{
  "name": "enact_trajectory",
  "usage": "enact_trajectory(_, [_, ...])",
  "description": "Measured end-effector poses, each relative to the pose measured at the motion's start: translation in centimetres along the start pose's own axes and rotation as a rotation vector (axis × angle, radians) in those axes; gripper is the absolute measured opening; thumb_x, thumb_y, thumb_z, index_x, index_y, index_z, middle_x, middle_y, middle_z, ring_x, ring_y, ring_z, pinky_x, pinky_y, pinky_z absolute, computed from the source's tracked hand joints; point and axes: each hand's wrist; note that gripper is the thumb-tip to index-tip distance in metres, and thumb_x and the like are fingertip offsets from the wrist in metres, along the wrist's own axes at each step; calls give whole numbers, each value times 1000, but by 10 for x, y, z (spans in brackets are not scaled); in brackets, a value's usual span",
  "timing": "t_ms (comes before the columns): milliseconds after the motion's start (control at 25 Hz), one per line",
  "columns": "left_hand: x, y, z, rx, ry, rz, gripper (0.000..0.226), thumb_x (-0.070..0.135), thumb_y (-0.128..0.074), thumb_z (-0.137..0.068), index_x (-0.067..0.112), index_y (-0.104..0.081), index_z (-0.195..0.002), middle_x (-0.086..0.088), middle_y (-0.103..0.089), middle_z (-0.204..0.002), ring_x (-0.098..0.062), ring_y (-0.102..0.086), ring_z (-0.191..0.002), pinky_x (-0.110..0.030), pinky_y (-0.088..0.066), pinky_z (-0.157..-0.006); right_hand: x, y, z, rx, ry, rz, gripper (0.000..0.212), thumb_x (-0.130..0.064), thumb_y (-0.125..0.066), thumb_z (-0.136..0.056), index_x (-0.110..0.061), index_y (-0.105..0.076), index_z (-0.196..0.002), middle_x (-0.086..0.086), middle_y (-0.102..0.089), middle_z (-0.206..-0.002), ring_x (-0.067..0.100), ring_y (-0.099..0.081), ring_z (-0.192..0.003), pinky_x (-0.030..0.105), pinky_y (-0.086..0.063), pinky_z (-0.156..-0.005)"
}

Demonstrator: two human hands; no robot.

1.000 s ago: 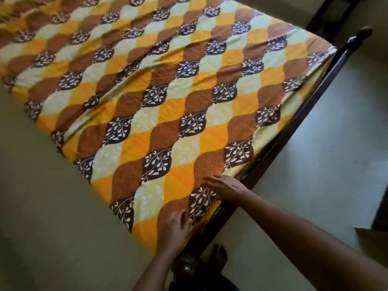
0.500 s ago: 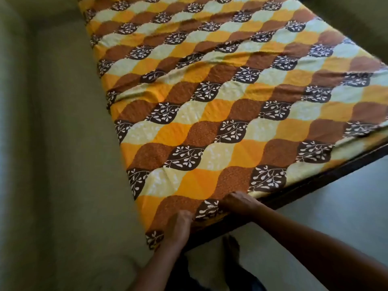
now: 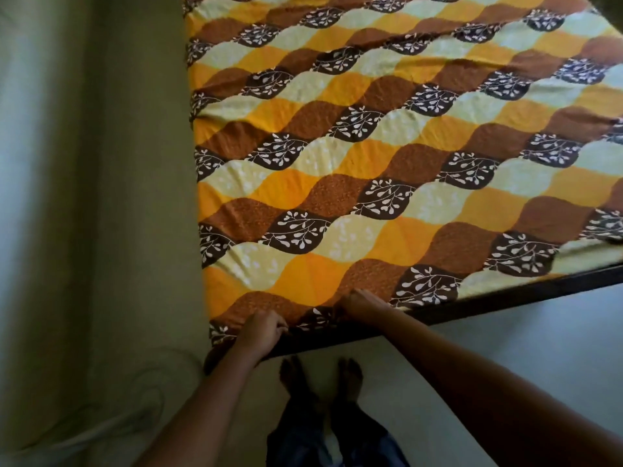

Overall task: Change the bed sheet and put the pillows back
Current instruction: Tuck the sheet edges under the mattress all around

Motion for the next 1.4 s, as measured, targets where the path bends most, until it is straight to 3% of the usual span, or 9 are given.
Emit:
enact_trajectory(120, [3, 3, -2, -111, 92, 61, 42, 30, -40, -99, -4, -65, -105, -24, -62, -115, -36, -58, -108, -32, -45, -80, -1, 5, -3, -52, 15, -17, 32, -19, -40, -100, -9, -56, -126, 13, -60, -122, 24, -59, -106, 34, -48, -93])
enact_trajectory(240, [12, 5, 5, -301, 246, 83, 71, 57, -16, -96, 5, -45, -135, -23, -35, -145, -36, -36, -132, -42, -32, -105, -4, -1, -3, -147, 35, -54, 43, -32, -33, -101, -16, -39, -141, 13, -45, -141, 29, -43, -126, 40, -34, -108])
enact_trajectory(400, [17, 10, 9, -420, 232, 58, 68, 57, -16, -96, 13, -35, -143, -17, -26, -152, -33, -28, -138, -42, -26, -109, -6, -9, 7, -150, -13, -182, 49, -39, -24, -101, -21, -25, -148, 9, -23, -154, 28, -22, -141, 40, -16, -117])
enact_trajectory(600, [-5, 23, 36, 75, 11, 231, 33, 31, -46, -97, 16, -59, -123, -2, -63, -120, -16, -60, -100, -21, -47, -75, -33, 2, 26, 212, -106, -231, 30, -29, -45, -97, -19, -61, -120, 10, -66, -113, 26, -63, -99, 36, -51, -83])
enact_trajectory(760, [-68, 39, 41, 665, 427, 631, 27, 27, -56, -92, 12, -64, -112, -6, -67, -109, -19, -60, -90, -25, -46, -67, -77, 8, 11, 411, 103, -318, 21, -23, -58, -91, -15, -68, -108, 3, -68, -107, 17, -64, -89, 26, -50, -74])
enact_trajectory(840, [-99, 28, 29, 544, 652, 1038, 33, 28, -60, -90, 8, -61, -116, -10, -64, -114, -25, -61, -99, -34, -49, -76, -98, 5, -7, 412, 211, -280, 23, -17, -60, -89, -12, -68, -110, 6, -66, -110, 20, -63, -93, 28, -50, -75])
enact_trajectory(960, [-113, 4, 20, 303, 738, 1405, 21, 26, -66, -85, 8, -63, -97, -9, -64, -93, -21, -62, -84, -28, -50, -59, -109, -9, -29, 339, 290, -138, 24, -13, -57, -90, -7, -66, -112, 11, -66, -110, 25, -62, -96, 35, -52, -79])
enact_trajectory(1240, [-124, -16, 18, 372, 433, 1059, 28, 28, -49, -96, 15, -49, -71, -8, -56, -74, -22, -52, -71, -28, -40, -61, -117, -21, -57, 349, 362, -58, 15, -10, -55, -88, -5, -67, -97, 13, -69, -87, 27, -65, -75, 42, -54, -65])
enact_trajectory(1400, [-134, -39, 34, 370, 333, 992, 29, 23, -46, -97, 16, -49, -69, -4, -49, -65, -19, -44, -65, -30, -34, -62, -117, -16, -57, 264, 382, -146, 14, -6, -56, -89, -4, -67, -98, 11, -69, -91, 16, -64, -75, 17, -47, -65])
Point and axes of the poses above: each hand's wrist, its own z-axis away from the middle knuckle, its own y-axis out of the back of the hand, x = y × z
